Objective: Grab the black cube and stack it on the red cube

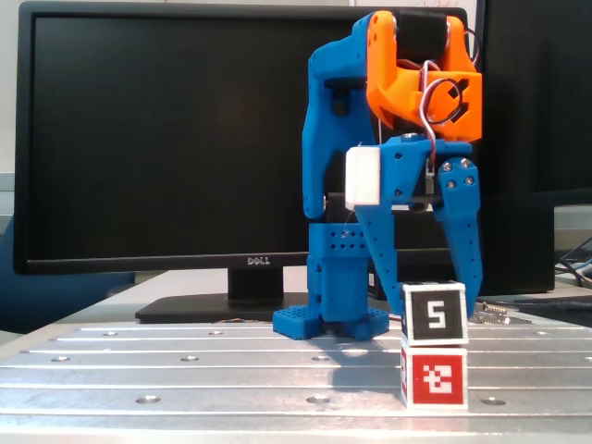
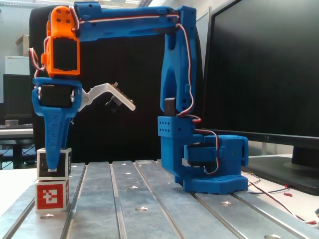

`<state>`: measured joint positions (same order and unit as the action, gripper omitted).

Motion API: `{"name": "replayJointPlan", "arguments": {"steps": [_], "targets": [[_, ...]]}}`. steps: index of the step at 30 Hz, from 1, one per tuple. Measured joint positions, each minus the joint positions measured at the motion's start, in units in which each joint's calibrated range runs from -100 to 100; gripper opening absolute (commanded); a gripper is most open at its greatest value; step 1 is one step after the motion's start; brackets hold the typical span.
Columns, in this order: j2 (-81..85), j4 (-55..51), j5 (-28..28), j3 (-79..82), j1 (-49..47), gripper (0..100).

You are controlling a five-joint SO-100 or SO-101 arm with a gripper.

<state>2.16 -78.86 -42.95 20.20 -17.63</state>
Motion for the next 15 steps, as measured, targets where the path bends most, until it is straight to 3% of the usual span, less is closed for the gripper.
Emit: {"name": "replayJointPlan", "arguments": {"steps": [15], "targets": [[-0.3,0.8,0.0,0.0,-0.2,17]]}}
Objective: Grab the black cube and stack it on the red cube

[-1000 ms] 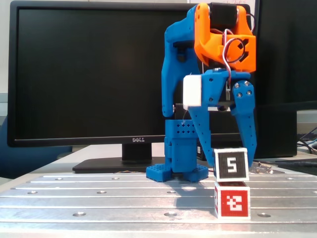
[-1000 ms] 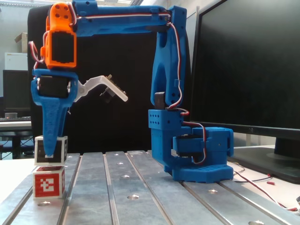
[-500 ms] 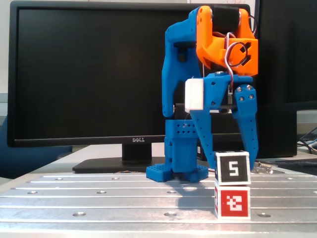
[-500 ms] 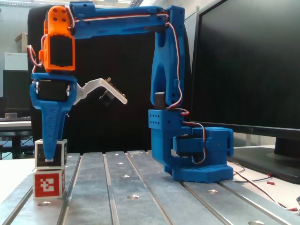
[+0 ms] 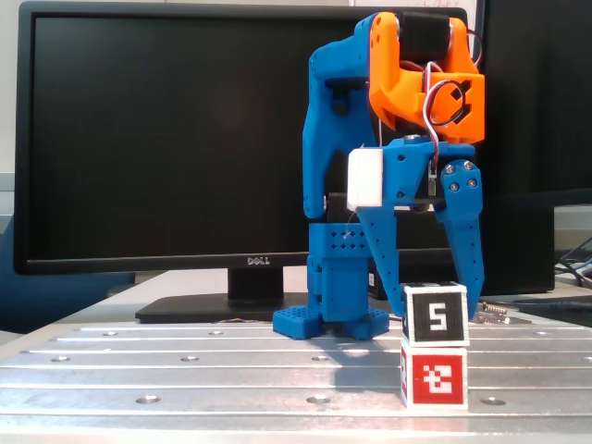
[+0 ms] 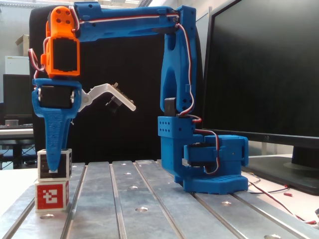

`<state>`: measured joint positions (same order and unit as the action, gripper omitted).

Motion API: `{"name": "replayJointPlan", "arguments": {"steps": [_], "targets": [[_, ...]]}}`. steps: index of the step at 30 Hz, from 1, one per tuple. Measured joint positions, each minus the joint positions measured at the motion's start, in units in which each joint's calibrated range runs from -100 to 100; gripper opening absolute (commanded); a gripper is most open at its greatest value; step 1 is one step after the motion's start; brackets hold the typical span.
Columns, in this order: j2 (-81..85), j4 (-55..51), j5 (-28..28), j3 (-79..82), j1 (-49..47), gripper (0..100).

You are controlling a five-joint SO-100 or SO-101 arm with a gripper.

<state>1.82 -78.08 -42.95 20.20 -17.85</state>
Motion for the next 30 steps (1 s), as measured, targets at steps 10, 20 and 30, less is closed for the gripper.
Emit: {"name": "replayJointPlan", "arguments": {"steps": [10,20,30], "targets": [[0.0,0.1,0.0,0.0,0.0,17],[-0.1,-2.4,0.0,-4.6,0.7,18],[-0.1,-2.5,0.0,-4.6,1.0,18]]}}
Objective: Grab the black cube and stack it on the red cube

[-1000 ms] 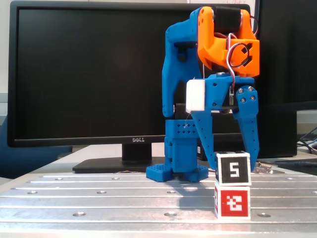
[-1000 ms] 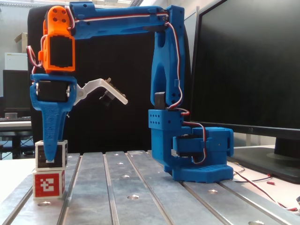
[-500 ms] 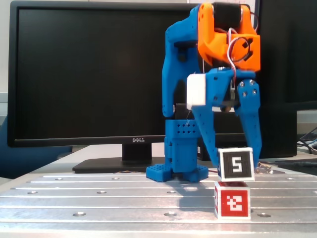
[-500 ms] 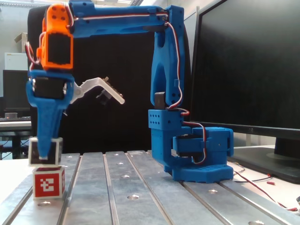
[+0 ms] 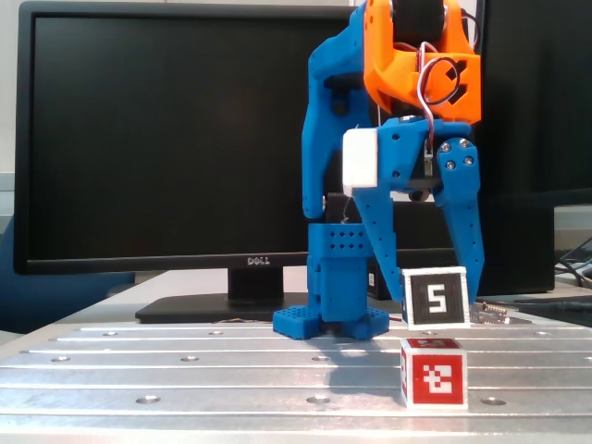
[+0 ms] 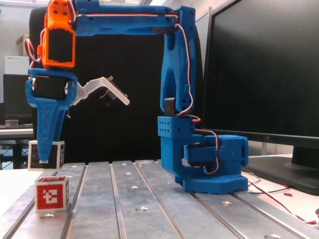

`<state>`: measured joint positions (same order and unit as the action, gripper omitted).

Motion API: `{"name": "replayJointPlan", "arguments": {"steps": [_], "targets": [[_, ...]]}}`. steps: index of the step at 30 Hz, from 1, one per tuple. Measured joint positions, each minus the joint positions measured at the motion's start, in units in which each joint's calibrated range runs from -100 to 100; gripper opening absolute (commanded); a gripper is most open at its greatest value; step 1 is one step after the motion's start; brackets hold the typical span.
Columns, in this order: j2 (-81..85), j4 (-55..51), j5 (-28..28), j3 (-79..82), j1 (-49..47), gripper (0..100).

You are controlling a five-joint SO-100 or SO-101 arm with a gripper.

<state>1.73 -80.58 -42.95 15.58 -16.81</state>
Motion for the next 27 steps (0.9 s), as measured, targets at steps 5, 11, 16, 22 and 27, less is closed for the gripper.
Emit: {"name": "replayJointPlan", "arguments": {"steps": [5,11,16,22,27], "targets": [[0.0,0.2,0.0,0.8,0.1,18],[0.0,1.3,0.0,1.8,0.1,17],[0.0,1.2,0.0,2.0,0.1,17],[-0.2,1.5,0.0,3.6,0.1,17],[-0.2,2.1,0.1,3.7,0.1,17]]}}
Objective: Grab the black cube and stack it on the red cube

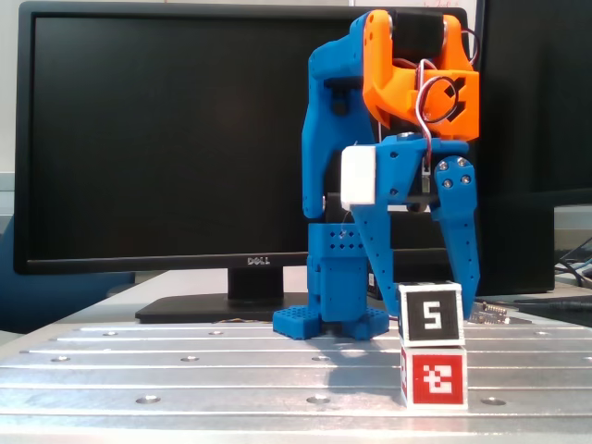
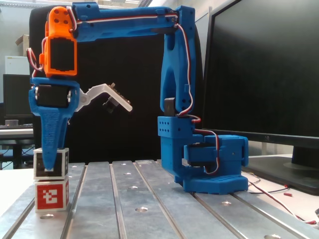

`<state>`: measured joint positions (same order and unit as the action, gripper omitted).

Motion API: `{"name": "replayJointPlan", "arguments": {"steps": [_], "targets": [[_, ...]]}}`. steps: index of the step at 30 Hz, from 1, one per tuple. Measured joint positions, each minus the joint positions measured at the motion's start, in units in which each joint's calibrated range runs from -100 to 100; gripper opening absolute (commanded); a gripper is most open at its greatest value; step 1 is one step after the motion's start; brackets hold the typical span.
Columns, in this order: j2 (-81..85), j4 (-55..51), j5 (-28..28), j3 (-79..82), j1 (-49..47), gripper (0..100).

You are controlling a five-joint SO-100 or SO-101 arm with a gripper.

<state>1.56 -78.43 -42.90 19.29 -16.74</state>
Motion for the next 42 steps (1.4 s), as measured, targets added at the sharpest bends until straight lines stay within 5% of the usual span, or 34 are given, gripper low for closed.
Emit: {"name": "replayJointPlan", "arguments": {"steps": [24,35,42], "targets": [[-2.2,0.0,0.0,0.0,-0.1,18],[-2.4,-0.1,0.0,0.1,-0.1,38],[-2.4,-3.4,0.0,-3.5,-0.1,42]]}}
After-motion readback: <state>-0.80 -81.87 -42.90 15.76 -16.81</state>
